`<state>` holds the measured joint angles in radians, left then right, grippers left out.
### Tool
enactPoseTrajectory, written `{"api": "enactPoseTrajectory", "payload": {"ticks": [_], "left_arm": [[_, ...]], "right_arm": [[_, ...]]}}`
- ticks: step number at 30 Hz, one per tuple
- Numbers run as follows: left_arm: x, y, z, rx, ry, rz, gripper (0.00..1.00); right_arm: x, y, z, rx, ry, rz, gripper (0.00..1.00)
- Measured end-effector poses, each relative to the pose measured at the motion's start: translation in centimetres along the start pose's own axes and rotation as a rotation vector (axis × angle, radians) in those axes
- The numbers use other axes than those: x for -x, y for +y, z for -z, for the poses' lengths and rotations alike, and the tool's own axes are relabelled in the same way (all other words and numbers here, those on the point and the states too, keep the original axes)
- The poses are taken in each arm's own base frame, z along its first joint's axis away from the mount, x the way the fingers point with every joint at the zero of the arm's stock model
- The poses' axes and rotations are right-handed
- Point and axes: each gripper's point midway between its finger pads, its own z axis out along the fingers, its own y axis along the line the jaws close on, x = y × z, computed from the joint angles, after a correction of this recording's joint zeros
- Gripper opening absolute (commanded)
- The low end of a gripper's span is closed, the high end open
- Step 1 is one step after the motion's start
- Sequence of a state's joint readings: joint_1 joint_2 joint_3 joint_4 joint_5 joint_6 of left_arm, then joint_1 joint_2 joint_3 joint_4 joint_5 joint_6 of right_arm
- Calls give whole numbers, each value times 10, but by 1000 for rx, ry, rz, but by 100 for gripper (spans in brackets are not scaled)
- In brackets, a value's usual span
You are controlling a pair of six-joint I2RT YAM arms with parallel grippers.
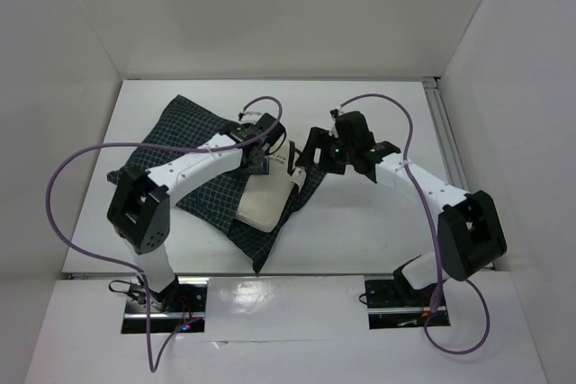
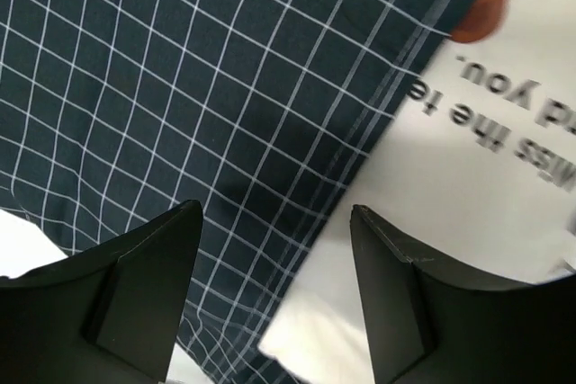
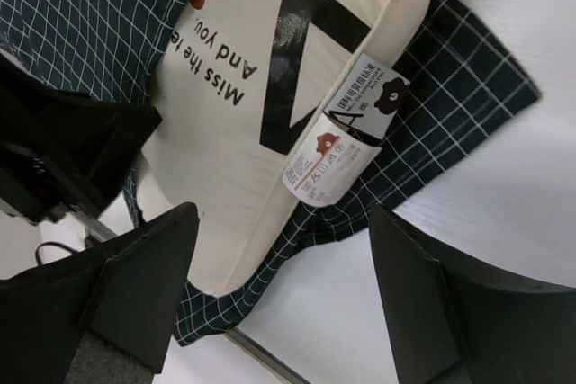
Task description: Put the pillow into the pillowcase
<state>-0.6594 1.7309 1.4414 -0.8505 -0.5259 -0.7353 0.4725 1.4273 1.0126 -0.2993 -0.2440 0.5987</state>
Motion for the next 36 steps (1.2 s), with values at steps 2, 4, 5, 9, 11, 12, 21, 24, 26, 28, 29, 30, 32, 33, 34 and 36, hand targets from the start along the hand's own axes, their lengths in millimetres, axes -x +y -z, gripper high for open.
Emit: {"api": "enactPoseTrajectory", "payload": {"ticks": [2,4,5,9,11,12,21,24,26,28,29,30,32,33,34,36], "left_arm": [[-3,2,-9,46,7,-23,79],[-3,4,-15,79,9,-39,74],[-2,4,-17,93,7,-42,71],[7,9,-19,129,-8,-40,33],[9,13,-18,140,-6,-33,0],[10,14,-18,140,-5,-29,0],[20,10,2,37,5,-30,0],[31,9,26,-37,-29,-19,0],[46,8,43,-80,-66,0,0],[60,6,61,-116,-93,10,0],[65,5,69,-131,-102,16,0],[70,5,77,-144,-109,21,0],[78,2,92,-168,-127,37,0],[81,-2,99,-185,-139,49,0],[83,-7,106,-202,-153,57,0],[79,-17,118,-234,-165,63,0]], "right_arm": [[-4,1,-11,17,25,-10,84],[-12,-1,-23,22,54,-16,84],[-16,-1,-28,23,68,-18,84],[-36,-1,-43,24,128,-21,84],[-44,3,-51,35,147,-10,82],[-48,5,-55,39,157,-5,80],[-73,20,-92,100,238,22,5],[-72,34,-93,141,246,38,0],[-72,46,-89,157,250,62,0],[-70,61,-79,167,245,95,0],[-67,72,-71,180,234,118,0],[-64,85,-59,206,217,136,0],[-55,109,-32,273,176,161,0],[-52,118,-20,306,157,168,0],[-48,125,-9,343,130,174,0],[-52,127,3,391,121,164,0]]}}
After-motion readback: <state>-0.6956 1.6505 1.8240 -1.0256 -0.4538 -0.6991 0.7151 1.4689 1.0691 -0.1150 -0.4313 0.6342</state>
